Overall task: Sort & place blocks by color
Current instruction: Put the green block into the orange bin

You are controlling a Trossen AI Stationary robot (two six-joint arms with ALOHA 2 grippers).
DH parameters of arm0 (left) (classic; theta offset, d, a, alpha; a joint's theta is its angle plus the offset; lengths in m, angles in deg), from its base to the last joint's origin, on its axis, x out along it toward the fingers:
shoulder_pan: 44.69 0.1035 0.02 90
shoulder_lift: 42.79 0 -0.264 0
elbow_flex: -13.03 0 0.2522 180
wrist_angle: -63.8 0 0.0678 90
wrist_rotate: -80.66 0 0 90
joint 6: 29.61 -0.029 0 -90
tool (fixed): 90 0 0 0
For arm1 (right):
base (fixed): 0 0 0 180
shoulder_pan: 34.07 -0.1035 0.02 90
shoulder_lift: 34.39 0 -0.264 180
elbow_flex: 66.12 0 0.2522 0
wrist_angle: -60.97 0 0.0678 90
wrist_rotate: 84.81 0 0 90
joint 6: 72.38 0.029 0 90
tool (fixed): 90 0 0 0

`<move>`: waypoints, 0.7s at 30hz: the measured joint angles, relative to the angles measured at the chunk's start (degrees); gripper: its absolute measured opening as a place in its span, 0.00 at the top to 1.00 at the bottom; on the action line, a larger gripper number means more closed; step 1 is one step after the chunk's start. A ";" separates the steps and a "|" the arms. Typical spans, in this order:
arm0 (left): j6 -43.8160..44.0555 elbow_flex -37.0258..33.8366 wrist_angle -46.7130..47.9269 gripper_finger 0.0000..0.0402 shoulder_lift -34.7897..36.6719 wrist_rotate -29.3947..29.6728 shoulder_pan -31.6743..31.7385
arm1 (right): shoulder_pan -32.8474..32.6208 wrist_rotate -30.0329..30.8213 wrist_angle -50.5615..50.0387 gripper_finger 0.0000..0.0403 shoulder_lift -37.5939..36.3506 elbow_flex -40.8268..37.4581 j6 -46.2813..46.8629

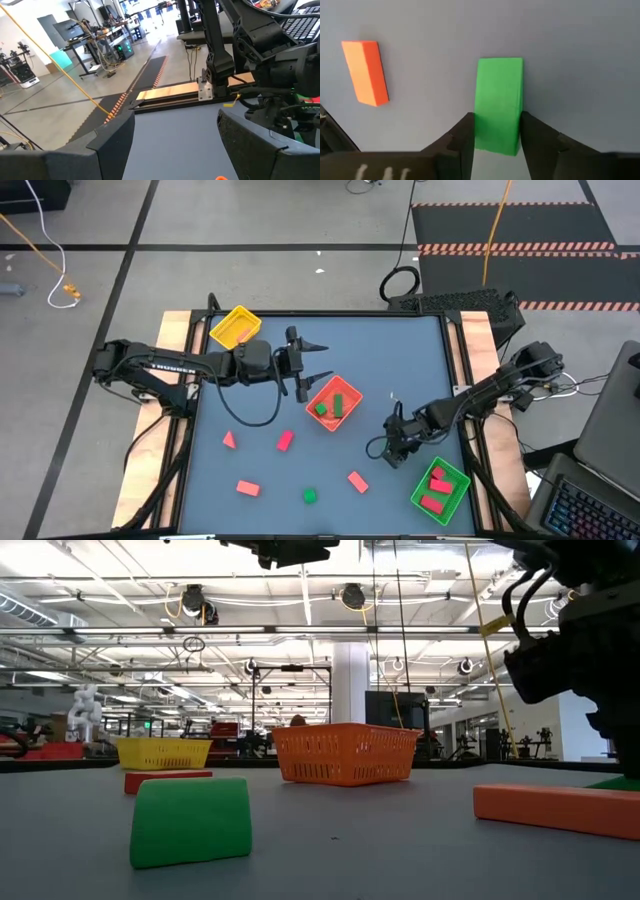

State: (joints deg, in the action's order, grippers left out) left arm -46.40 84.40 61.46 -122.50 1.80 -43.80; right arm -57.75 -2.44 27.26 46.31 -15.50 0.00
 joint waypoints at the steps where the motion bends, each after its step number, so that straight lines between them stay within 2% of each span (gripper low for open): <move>1: 0.00 0.00 0.00 0.30 0.00 0.00 0.00 | 0.00 0.08 -0.02 0.70 -0.81 -0.07 -0.08; 13: -0.08 0.00 0.02 0.30 0.00 0.00 0.00 | 0.70 12.66 4.23 0.71 -13.61 -0.17 -5.68; 18: -0.40 0.00 0.02 0.30 0.00 0.00 0.00 | 4.05 21.43 9.22 0.71 -16.29 -0.09 -14.44; 21: -0.50 0.00 -0.02 0.30 0.00 0.00 0.00 | 7.79 23.47 13.70 0.71 -16.47 -0.09 -21.22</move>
State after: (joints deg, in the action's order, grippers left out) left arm -46.91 84.40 61.44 -122.50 1.80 -43.80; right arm -49.96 21.03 40.95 29.84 -15.59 -21.22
